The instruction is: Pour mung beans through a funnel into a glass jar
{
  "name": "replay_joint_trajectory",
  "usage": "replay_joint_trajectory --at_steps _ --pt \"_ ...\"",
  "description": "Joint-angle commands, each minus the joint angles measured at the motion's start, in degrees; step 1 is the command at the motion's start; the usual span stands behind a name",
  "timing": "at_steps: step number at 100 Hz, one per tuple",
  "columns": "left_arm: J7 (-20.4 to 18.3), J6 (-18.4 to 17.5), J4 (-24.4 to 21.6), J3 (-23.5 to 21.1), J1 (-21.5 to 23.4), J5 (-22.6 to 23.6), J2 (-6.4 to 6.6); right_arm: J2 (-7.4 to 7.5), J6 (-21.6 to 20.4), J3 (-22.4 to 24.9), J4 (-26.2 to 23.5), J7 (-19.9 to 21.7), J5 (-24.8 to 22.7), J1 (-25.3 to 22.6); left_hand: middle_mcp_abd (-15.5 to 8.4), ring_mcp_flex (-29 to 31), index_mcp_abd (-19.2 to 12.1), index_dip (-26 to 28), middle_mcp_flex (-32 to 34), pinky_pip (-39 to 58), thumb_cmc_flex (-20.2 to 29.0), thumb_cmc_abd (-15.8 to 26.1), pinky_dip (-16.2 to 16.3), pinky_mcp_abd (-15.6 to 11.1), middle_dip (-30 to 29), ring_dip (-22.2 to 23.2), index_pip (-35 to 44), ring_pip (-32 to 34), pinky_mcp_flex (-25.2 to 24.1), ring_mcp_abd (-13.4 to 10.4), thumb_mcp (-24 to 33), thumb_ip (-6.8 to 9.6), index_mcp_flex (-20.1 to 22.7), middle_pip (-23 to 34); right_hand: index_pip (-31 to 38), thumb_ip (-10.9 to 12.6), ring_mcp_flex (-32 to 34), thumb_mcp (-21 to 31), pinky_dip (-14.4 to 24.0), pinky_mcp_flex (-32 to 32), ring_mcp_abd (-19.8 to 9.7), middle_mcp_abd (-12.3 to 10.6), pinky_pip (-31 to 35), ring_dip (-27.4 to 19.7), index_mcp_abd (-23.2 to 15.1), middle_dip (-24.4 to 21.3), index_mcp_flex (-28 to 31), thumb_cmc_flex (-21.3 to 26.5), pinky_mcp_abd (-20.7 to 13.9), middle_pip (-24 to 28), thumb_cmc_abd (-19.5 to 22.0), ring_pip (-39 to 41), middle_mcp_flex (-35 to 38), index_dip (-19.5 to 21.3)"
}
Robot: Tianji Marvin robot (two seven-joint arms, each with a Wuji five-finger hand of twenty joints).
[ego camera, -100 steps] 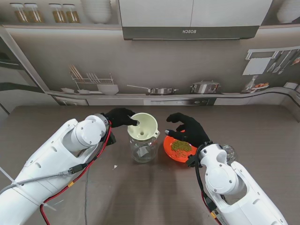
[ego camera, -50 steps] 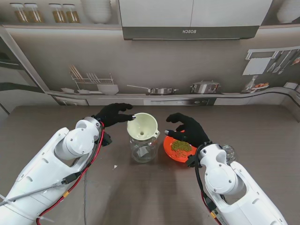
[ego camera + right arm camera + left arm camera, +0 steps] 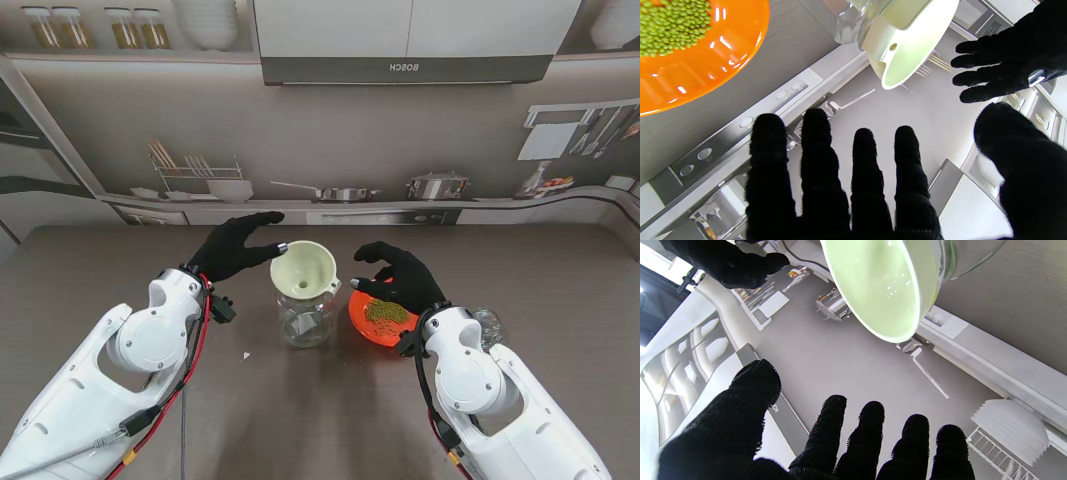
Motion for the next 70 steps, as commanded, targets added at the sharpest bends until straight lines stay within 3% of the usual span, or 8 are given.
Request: replay_joint_trajectory --at_steps 1,47,70 --pt "-0.8 -0.1 -1.4 -0.2 1.9 0.4 -0.44 -0.28 0.1 -0.3 0.0 0.6 -0.2 -0.1 -1.4 -1.1 -0.3 -0.3 -1.0 -2.1 -0.4 -0.4 0.7 -2.2 -0.6 -1.0 0.1 -1.2 -0.3 -1.2 1.1 1.92 0.2 -0.7 0.8 1.2 1.1 -0.6 0.5 -0.8 0.3 0.4 0.2 0.0 0.0 -0.3 -0.9 0.6 0.0 0.1 0.8 -0.2 0.5 -1.6" --pt "5.8 -6.7 -5.8 -2.8 11.5 3.6 -0.91 -0.33 0.2 -0.4 0.3 0.4 -0.5 0.0 -1.5 -0.6 0.2 0.0 -0.6 -3.4 0.3 -1.4 0.7 -2.8 -0.8 -1.1 0.5 -0.9 0.2 -1.5 3.5 1.74 1.4 -0.6 0.8 1.1 1.0 -0.6 0.4 -0.7 0.3 0.4 0.3 0.0 0.0 -0.3 -1.1 0.5 0.0 0.2 0.6 -0.2 0.5 -1.6" --pt "8.4 -8.4 -5.7 -3.3 13.7 3.2 -1.4 -0.25 0.3 -0.7 0.6 0.7 -0.7 0.2 -1.3 0.0 0.5 0.1 -0.1 -3.7 0.6 -1.9 0.5 -2.6 -0.8 -1.1 0.6 -0.6 0.8 -1.1 4.5 1.59 1.7 -0.6 0.8 1.1 0.9 -0.7 0.4 -0.6 0.1 0.4 0.3 0.0 0.1 -0.3 -1.2 0.4 -0.1 0.1 0.4 -0.2 0.3 -1.6"
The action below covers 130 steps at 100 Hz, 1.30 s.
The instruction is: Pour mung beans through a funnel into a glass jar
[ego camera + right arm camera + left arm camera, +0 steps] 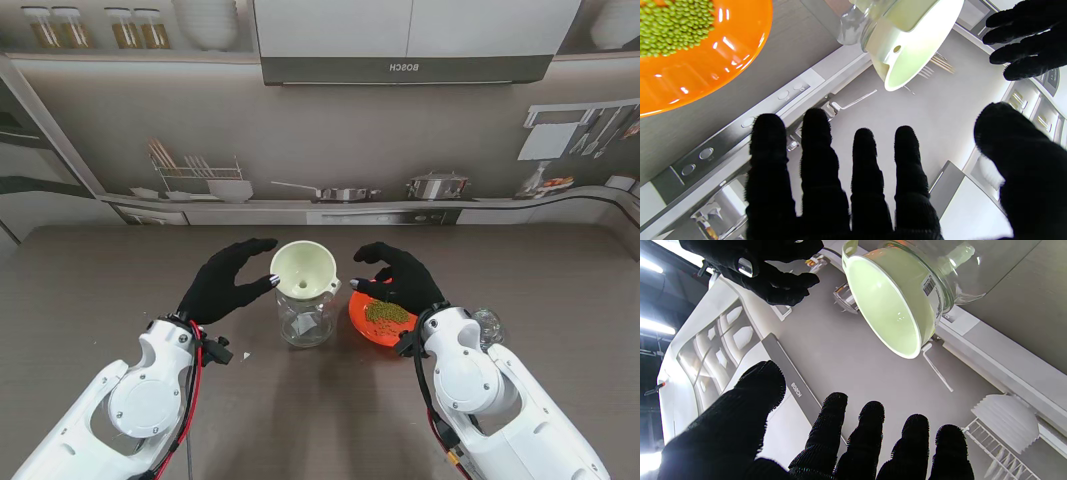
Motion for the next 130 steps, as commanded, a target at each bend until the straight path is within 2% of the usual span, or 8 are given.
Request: replay_joint_trajectory --at_steps 1,20,41,86,113,130 --pt "-1.3 -0.3 -0.1 -0.2 0.5 -0.6 -0.42 -0.19 0.1 -0.4 0.1 0.9 -0.3 0.0 -1.3 -0.2 0.2 0.1 -0.2 -2.2 0.5 -1.6 0.3 -2.2 -0.7 -0.5 0.1 -0.6 0.1 -0.9 1.3 1.58 0.1 -0.6 0.8 1.1 0.9 -0.7 0.4 -0.6 0.2 0.3 0.3 -0.1 0.1 -0.3 -1.1 0.4 -0.1 0.1 0.4 -0.2 0.3 -1.6" --pt "-2.4 -1.2 -0.5 -1.1 1.2 -1.6 -0.23 0.04 1.4 -0.6 0.6 1.3 -2.2 0.6 -1.3 0.0 0.4 0.1 -0.1 -2.2 0.6 -1.4 0.2 -2.3 -0.7 -0.5 0.0 -0.5 0.4 -0.9 1.4 1.45 0.2 -0.5 0.7 1.0 0.4 -1.2 0.4 -0.8 0.1 0.4 0.3 -0.2 0.1 -0.3 -1.4 0.1 -0.2 0.0 -0.5 -0.4 -0.3 -1.7" --pt "-5.0 -2.2 -1.7 -2.9 2.7 -2.3 0.35 0.75 5.0 -1.3 3.0 3.1 -7.3 3.7 -1.2 0.4 0.6 0.3 0.5 -2.0 1.1 -1.6 0.1 -2.7 -0.7 -0.5 0.4 -0.3 1.1 -1.3 1.3 1.41 1.2 -0.4 0.5 0.7 -0.9 -1.8 0.3 -1.4 -0.3 0.2 0.0 -0.3 0.1 -0.3 -1.7 -0.3 -0.7 -0.2 -2.3 -1.0 -1.5 -1.7" --pt "-6.3 -3.1 -2.3 -4.1 3.6 -3.0 0.63 2.28 6.1 -6.6 14.8 8.8 -14.2 14.7 -1.1 0.9 0.6 0.4 1.4 -2.2 1.4 -1.3 -0.2 -2.7 -0.5 -0.5 0.4 0.0 1.0 -1.3 0.9 1.42 1.2 -0.2 1.9 -0.4 -2.1 1.6 0.2 -1.7 -1.0 -0.4 0.0 -0.7 0.0 0.2 -2.9 -1.8 -1.6 1.4 -6.4 -1.0 -2.8 -1.4" --pt "-6.5 -3.1 -2.3 -4.1 3.7 -2.9 0.69 2.86 5.3 -10.2 21.2 11.4 -15.8 19.8 -1.2 0.9 0.5 0.4 1.5 -2.2 1.4 -1.1 -0.3 -2.6 -0.4 -0.4 0.2 0.0 0.9 -1.4 0.6 1.44 1.0 -0.2 2.0 -0.9 -2.8 2.9 0.0 -1.9 -1.5 -0.9 -0.1 -0.9 -0.4 0.5 -5.1 -2.4 -2.0 2.1 -7.9 -0.9 -4.8 -1.5" --pt "-6.7 -3.3 -2.2 -4.0 3.6 -3.0 0.72 3.08 5.5 -12.4 24.3 13.1 -15.8 22.5 -1.2 0.9 0.5 0.4 1.4 -2.2 1.4 -1.0 -0.3 -2.7 -0.4 -0.4 0.3 0.0 0.9 -1.4 0.4 1.46 1.2 -0.3 2.6 -1.3 -2.7 4.4 -0.1 -1.8 -1.9 -1.0 0.2 -0.9 -0.3 1.3 -5.6 -2.3 -2.3 3.7 -10.2 -0.4 -5.6 -1.5"
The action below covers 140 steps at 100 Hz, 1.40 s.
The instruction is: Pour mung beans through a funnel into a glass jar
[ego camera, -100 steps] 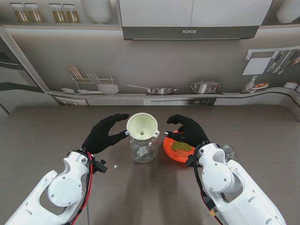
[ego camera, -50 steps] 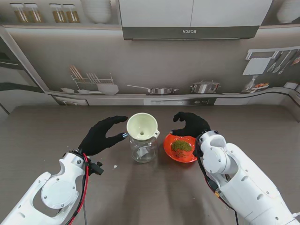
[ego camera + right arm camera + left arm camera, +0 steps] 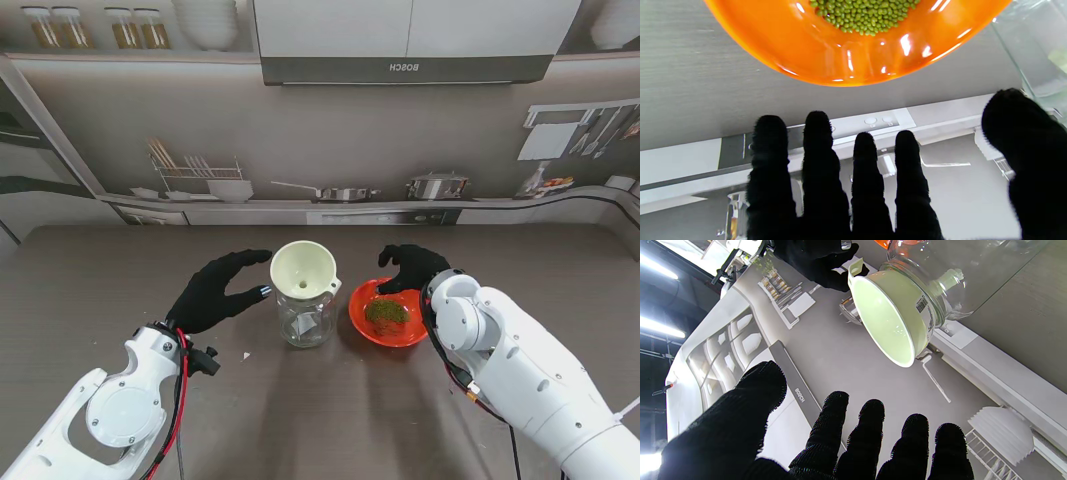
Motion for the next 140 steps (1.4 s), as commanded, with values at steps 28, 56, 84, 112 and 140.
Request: replay_joint_trajectory --at_steps 28,56,84,112,140 --pt "-1.4 -0.2 0.1 0.3 -0.1 -0.4 -0.01 0.08 0.2 -4.3 5.1 2.6 0.0 4.1 -1.1 0.7 -0.1 0.2 0.3 -2.2 1.4 -0.8 -0.4 -2.4 -0.3 -0.4 0.0 0.0 0.0 -1.2 -0.4 1.48 0.6 -0.4 2.0 -1.6 0.2 4.2 0.1 0.4 -1.3 -1.1 1.7 0.3 0.0 1.9 -2.5 -2.2 -2.5 2.6 -4.9 2.5 -2.1 -1.1" --pt "-1.4 -0.4 0.2 0.4 -0.2 -0.2 0.01 -0.15 2.0 -9.7 8.9 4.1 0.3 8.6 -1.0 0.7 -0.1 0.2 0.4 -2.2 1.5 -0.7 -0.4 -2.3 -0.3 -0.4 0.0 0.0 -0.1 -1.1 -0.6 1.52 0.6 -0.4 2.1 -1.5 2.3 3.4 1.0 3.2 -1.4 -0.6 6.2 2.3 0.0 2.5 -3.0 -2.4 -4.2 3.4 -3.7 6.5 -1.6 -1.0" --pt "-1.4 -0.6 0.3 0.5 -0.2 -0.3 0.02 -0.84 2.7 -14.5 13.0 4.4 1.4 12.6 -1.0 0.7 -0.1 0.2 0.3 -2.2 1.5 -0.5 -0.4 -2.2 -0.3 -0.4 0.0 0.0 -0.1 -1.0 -0.9 1.54 0.7 -0.4 2.0 -1.2 3.4 2.4 0.7 3.6 -1.9 -0.5 7.5 2.7 -0.1 2.7 -3.1 -2.3 -4.1 3.6 -2.4 7.9 -1.3 -1.1" --pt "-1.7 -0.7 0.3 0.5 -0.2 -0.5 0.08 -1.76 1.5 -18.8 17.6 3.8 3.0 15.7 -0.8 0.9 -0.1 0.2 0.3 -2.2 1.5 -0.4 -0.4 -2.1 -0.3 -0.3 0.0 0.0 -0.1 -1.0 -1.1 1.58 0.6 -0.4 2.2 -1.1 5.1 2.7 0.1 4.1 -2.5 -1.4 7.8 3.2 -0.3 4.0 -2.7 -2.1 -4.0 6.0 -2.7 9.2 2.1 -1.0" --pt "-2.0 -0.9 0.3 0.6 -0.3 -0.8 0.11 -2.49 0.3 -21.4 20.9 2.9 4.1 17.3 -0.4 1.5 -0.1 0.2 0.3 -2.1 1.6 -0.2 -0.3 -1.8 -0.3 0.0 0.0 0.4 0.0 -0.6 -1.4 1.61 0.7 -0.4 3.7 -1.2 7.1 4.1 -0.1 5.6 -2.8 -2.4 9.2 4.3 -0.4 6.3 -1.4 -1.3 -4.4 8.4 -3.8 11.4 5.8 -0.5"
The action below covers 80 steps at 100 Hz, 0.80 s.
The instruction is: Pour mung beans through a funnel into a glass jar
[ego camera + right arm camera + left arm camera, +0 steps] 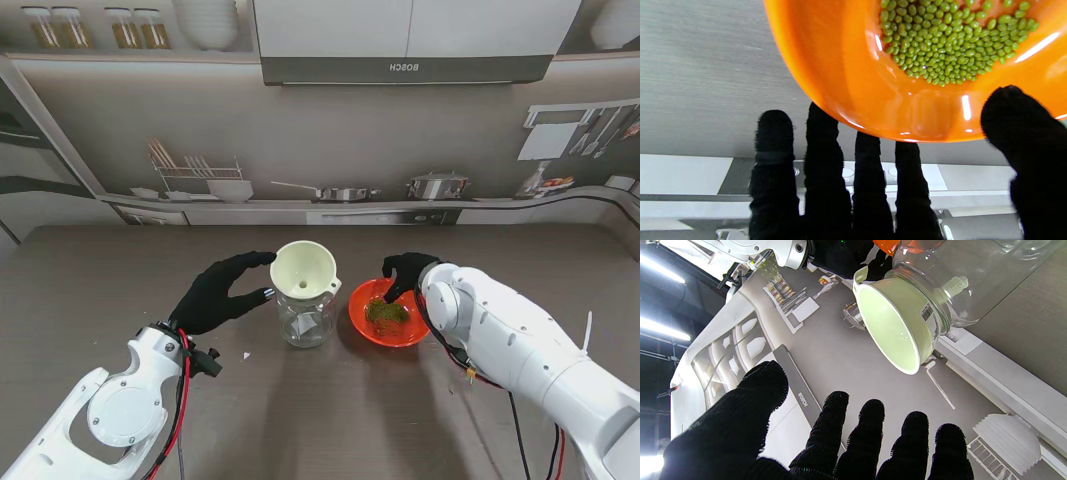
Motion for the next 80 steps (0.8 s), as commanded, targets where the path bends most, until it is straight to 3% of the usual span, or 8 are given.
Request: replay_joint_trajectory --at_steps 1,35,51,80 --pt "-1.1 -0.1 0.0 0.1 0.0 -0.2 -0.04 -0.44 -0.5 -0.5 0.9 0.6 0.3 0.3 -0.5 0.1 0.0 0.2 0.3 -1.5 0.9 -0.2 -0.3 -1.8 -0.3 0.0 0.1 0.1 0.0 -0.6 -1.2 1.23 0.8 -0.4 2.0 -1.1 2.0 1.8 -0.1 0.7 -0.3 -0.9 2.5 1.3 -0.3 1.2 0.6 -1.1 -1.4 1.5 -1.9 1.3 1.5 -0.3" --pt "-1.5 0.1 -0.1 0.2 0.0 -0.6 -0.01 -0.99 -1.2 -1.8 2.7 -0.1 1.2 0.6 -0.2 0.8 0.1 0.2 0.4 -1.4 1.0 0.0 -0.1 -1.6 -0.2 0.3 0.0 0.5 0.1 -0.3 -1.4 1.28 0.8 -0.4 10.6 -1.7 9.2 6.6 -0.2 5.2 -3.0 -2.7 7.9 5.5 0.3 5.9 4.2 1.7 -3.1 7.0 -6.2 10.4 9.0 3.6" --pt "-1.6 0.3 -0.1 0.2 0.0 -0.8 -0.01 -1.06 -1.1 -2.1 2.8 -0.1 1.4 0.5 -0.2 1.2 0.0 0.2 0.5 -1.3 1.0 0.1 -0.1 -1.4 -0.2 0.5 0.1 0.7 0.2 -0.1 -1.5 1.29 1.0 -0.4 15.0 -2.3 13.6 9.3 -0.2 8.4 -5.6 -3.7 12.0 7.9 1.4 8.4 6.6 3.2 -4.6 10.2 -8.9 16.1 13.1 4.7" --pt "-1.7 0.7 -0.3 0.2 0.1 -1.0 -0.02 -0.91 -0.6 -2.2 2.4 -0.3 0.7 0.1 0.0 1.2 0.1 0.2 0.4 -1.4 1.1 0.1 -0.1 -1.4 -0.2 0.6 0.0 0.7 0.2 -0.1 -1.6 1.3 0.8 -0.5 9.4 -2.5 9.6 8.0 -1.3 6.3 -3.9 -2.1 11.3 6.8 1.6 7.3 0.1 1.2 -4.3 6.4 -7.7 13.2 4.7 1.5"
